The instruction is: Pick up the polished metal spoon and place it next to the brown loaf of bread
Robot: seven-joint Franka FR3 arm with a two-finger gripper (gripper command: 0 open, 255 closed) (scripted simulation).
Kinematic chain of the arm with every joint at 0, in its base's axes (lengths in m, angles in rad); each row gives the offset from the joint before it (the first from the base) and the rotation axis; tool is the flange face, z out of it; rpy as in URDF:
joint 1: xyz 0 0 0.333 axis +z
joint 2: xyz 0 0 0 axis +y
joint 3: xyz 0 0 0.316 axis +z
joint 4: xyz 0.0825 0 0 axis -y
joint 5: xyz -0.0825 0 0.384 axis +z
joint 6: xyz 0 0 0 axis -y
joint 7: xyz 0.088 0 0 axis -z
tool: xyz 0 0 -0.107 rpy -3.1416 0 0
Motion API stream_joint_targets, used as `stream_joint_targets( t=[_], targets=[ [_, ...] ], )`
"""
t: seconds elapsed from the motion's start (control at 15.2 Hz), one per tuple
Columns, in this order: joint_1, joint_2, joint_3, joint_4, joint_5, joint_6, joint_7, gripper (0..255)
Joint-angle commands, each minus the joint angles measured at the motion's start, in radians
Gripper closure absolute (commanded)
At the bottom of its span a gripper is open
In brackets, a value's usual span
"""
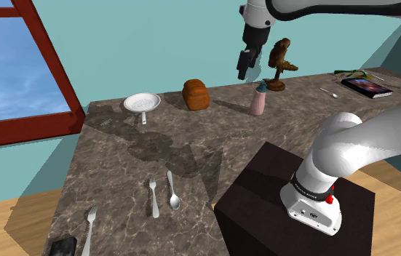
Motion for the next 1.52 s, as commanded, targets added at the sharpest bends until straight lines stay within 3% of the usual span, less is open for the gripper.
stream_joint_targets(
  t=[0.0,0.73,1.45],
  targets=[
    [0.000,0.000,0.000,0.000,0.000,0.000,0.000,0],
    [0.017,0.117,0.118,-0.211,0.147,0.263,0.291,0],
    [0.049,0.424,0.246,-0.264,0.286,0.593,0.557,0]
  ],
)
